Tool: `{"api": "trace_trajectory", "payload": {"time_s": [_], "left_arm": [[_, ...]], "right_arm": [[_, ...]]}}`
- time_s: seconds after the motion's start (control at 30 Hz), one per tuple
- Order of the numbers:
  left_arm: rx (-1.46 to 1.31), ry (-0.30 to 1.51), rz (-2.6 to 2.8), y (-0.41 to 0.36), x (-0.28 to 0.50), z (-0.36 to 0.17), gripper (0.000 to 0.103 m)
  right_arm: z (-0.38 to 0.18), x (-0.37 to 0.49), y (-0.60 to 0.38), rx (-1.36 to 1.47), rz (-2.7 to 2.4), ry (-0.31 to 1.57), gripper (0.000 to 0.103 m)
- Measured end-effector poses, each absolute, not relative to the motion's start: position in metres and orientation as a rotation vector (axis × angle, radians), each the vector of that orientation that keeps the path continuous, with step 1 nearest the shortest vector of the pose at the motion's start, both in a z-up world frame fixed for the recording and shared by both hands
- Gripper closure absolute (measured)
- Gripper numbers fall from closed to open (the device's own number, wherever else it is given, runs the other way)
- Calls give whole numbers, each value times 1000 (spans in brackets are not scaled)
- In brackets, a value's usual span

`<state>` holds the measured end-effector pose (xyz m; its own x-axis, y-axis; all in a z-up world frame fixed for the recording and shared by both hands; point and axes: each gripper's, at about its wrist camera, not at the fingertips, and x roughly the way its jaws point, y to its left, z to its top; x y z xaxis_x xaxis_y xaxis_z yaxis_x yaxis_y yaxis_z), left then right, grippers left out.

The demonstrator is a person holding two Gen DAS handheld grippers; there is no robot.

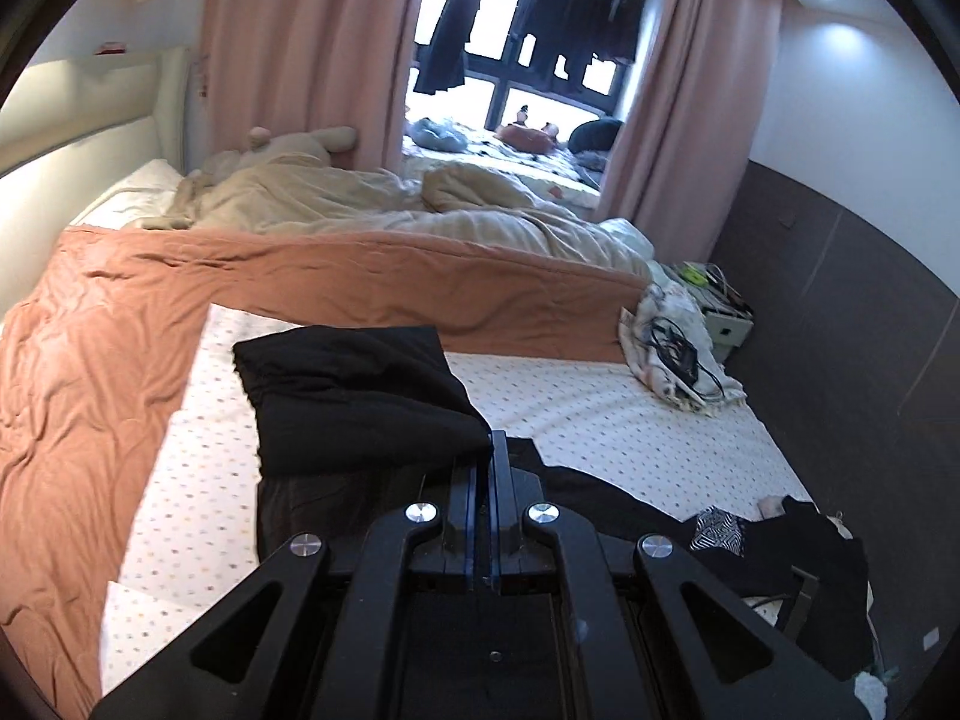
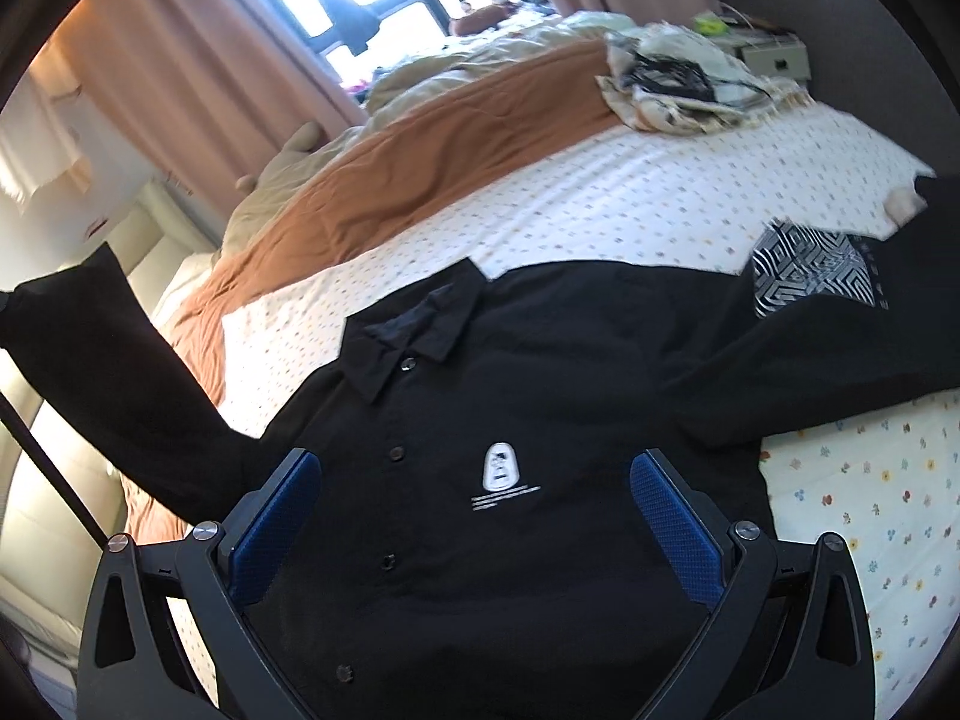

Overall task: Fold large clothes
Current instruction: 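Lift the held sleeve with the left gripper and carry it across the shirt body, then lower the sleeve onto the shirt body and open the left gripper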

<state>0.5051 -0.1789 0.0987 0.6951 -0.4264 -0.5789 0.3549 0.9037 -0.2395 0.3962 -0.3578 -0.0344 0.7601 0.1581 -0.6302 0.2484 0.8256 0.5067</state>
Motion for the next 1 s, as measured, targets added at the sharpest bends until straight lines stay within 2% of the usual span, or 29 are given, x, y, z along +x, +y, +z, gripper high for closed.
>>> {"api": "trace_trajectory", "payload": {"time_s": [0.3,0.67,0.7,0.77,0.8,0.83,1.0], "left_arm": [[-94,784,-543,-259,526,22,98],[-202,997,-587,-318,543,-83,98],[-238,1002,-600,-318,540,-89,95],[-300,1009,-605,-314,537,-97,75],[-333,1014,-610,-310,534,-99,29],[-364,1013,-616,-306,533,-101,2],[-463,957,-567,-269,510,-93,0]], "right_arm": [[-52,397,-416,786,-119,709,0],[-57,396,-426,791,-125,710,0],[-57,396,-427,787,-130,711,0],[-56,395,-428,781,-140,708,0],[-55,394,-427,776,-145,707,0],[-54,394,-426,764,-149,706,0],[-48,394,-416,731,-145,700,0]]}}
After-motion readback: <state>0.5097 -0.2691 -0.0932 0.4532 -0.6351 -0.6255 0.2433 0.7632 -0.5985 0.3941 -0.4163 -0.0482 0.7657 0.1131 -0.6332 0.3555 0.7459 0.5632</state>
